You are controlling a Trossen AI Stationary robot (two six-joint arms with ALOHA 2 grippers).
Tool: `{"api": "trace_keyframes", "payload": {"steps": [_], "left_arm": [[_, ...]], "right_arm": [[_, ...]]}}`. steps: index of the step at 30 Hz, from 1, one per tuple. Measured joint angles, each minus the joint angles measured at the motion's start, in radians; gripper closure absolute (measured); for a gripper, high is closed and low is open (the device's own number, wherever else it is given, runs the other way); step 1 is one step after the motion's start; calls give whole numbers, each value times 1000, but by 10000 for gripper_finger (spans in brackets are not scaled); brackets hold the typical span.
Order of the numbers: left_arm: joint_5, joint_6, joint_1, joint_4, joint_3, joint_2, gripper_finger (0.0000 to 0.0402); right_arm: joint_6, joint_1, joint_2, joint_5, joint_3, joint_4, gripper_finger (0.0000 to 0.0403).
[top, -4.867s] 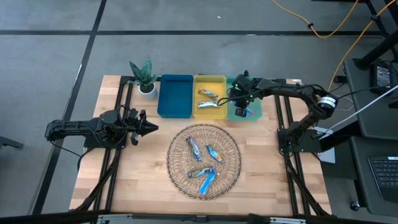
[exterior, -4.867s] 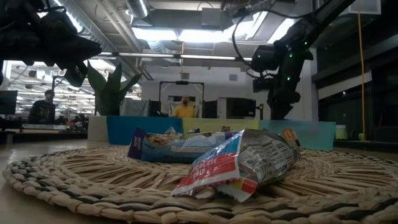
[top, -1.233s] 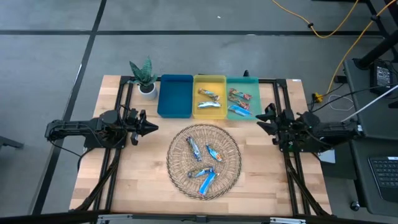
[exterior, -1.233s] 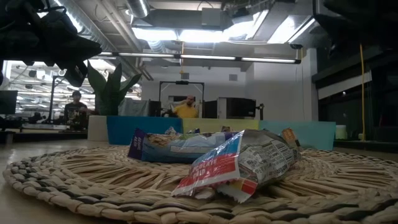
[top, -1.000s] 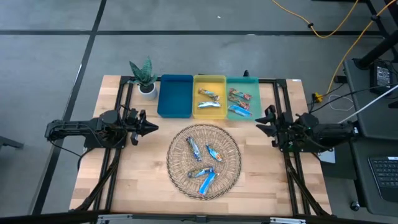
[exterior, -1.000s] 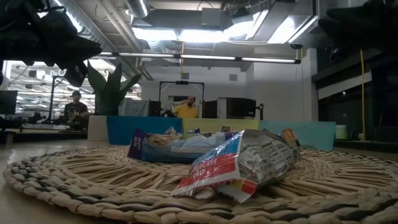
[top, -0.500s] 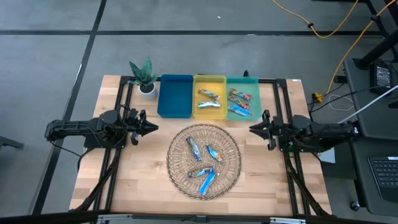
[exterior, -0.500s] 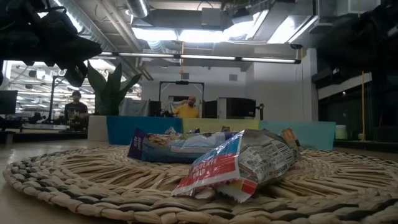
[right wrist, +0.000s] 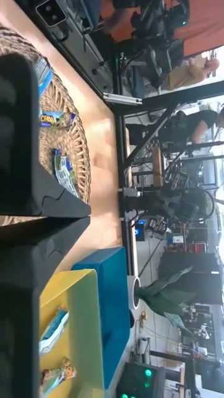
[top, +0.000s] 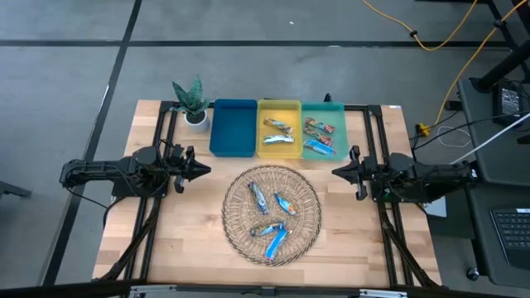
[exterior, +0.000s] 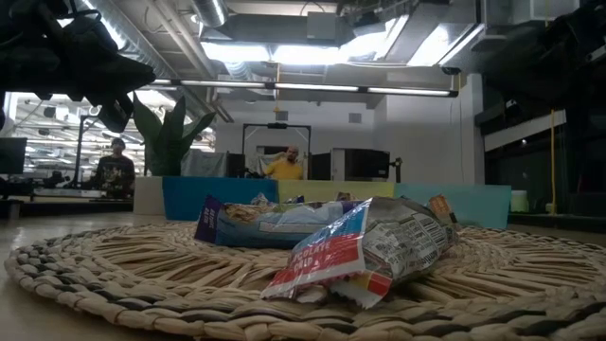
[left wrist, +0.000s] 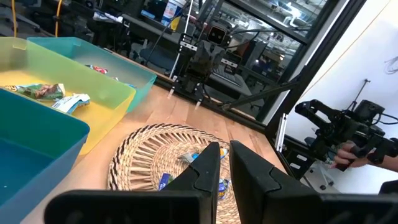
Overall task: Pick and place Granola Bars by type
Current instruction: Put the blue granola bar into the blue bin
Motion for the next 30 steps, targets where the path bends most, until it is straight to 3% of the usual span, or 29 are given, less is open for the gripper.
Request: {"api": "trace_keyframes", "payload": {"steps": [4, 12, 19, 27, 30], "left_arm": [[-12, 17, 0, 2, 0, 0, 370], [-185, 254, 0, 8, 0, 0, 370], [-287, 120, 0, 108, 0, 1, 370], [-298, -83, 0, 173, 1, 11, 370], [-192, -79, 0, 219, 27, 17, 370]], "right_arm": [[8, 0, 0, 0, 0, 0, 376], [4, 0, 0, 0, 0, 0, 355], [4, 0, 0, 0, 0, 0, 356], [4, 0, 0, 0, 0, 0, 355], [4, 0, 0, 0, 0, 0, 354]]}}
